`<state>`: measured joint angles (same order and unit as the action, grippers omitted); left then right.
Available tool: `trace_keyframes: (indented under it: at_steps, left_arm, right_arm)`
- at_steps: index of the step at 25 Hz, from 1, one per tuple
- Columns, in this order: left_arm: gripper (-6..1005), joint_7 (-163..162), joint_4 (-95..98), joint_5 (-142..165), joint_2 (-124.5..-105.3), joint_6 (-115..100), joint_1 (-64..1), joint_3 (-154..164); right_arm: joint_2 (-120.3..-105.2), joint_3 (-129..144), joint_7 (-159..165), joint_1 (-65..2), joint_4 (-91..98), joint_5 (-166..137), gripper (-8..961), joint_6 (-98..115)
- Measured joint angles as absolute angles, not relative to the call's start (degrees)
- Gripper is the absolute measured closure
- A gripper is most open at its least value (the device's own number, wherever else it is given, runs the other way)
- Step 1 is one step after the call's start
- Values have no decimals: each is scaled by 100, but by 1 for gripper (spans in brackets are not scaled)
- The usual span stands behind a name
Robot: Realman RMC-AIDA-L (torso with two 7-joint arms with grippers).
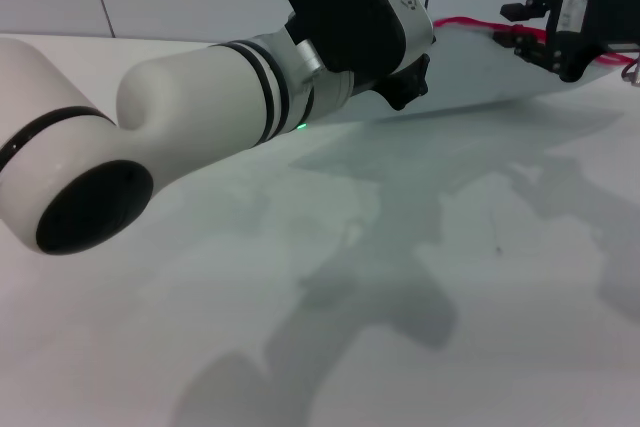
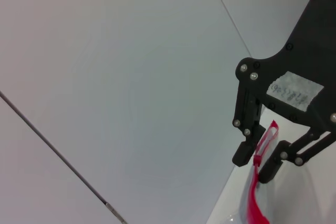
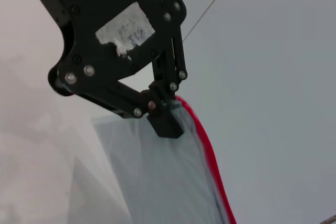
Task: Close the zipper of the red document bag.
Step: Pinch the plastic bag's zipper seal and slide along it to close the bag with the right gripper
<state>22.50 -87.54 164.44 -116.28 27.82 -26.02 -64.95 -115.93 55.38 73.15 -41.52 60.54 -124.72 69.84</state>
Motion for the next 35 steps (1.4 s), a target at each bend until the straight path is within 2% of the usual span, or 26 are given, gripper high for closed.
trace_keyframes:
  at_steps: [6, 17, 35]
  left_arm:
    - [925, 2262, -8761, 16445, -11628, 2776, -2602, -6495]
    - [923, 2305, -8763, 16444, -11628, 2782, -2598, -6481]
    - [920, 2312, -8763, 16444, -11628, 2777, -2567, -6477]
  right_arm:
    - [-11593, 5537, 7348, -4149, 6045, -12472, 757, 6970]
    - [-11593, 5835, 7362, -4123, 5925, -12483, 777, 6686]
    - [-11593, 5820, 7365, -4109, 5945, -12489, 865, 6671]
